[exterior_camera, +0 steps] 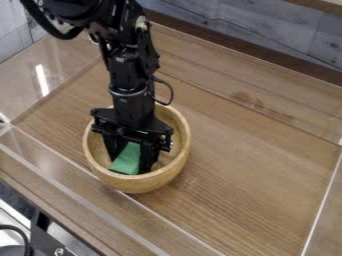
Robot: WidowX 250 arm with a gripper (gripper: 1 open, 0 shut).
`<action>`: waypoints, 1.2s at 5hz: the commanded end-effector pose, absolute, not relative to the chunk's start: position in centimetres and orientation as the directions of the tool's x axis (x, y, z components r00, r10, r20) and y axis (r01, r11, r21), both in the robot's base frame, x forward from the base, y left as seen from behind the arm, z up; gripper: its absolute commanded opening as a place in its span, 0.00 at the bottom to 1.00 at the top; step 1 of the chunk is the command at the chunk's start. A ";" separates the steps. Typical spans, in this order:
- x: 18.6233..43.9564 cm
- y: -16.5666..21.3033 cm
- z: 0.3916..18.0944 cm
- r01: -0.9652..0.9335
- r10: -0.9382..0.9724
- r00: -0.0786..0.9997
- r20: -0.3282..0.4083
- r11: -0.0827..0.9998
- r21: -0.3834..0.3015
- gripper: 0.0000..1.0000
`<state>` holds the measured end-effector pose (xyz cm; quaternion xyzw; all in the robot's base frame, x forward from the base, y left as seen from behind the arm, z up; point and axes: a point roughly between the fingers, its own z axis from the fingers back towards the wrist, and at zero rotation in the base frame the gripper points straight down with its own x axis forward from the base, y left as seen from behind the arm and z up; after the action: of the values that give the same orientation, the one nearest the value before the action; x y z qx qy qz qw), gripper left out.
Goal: Move green stick from inside the wooden bowl to the table next to it
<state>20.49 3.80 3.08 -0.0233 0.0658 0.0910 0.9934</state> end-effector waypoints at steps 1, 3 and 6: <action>21.7 4.4 4.4 -0.192 0.189 0.979 -0.079 0.980 -0.042 0.00; 22.1 4.5 5.0 -0.207 0.202 0.976 -0.077 0.977 -0.062 0.00; 22.5 4.6 6.1 -0.223 0.218 0.974 -0.067 0.971 -0.090 0.00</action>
<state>21.37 4.08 4.60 -0.0532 0.0645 0.1077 0.9907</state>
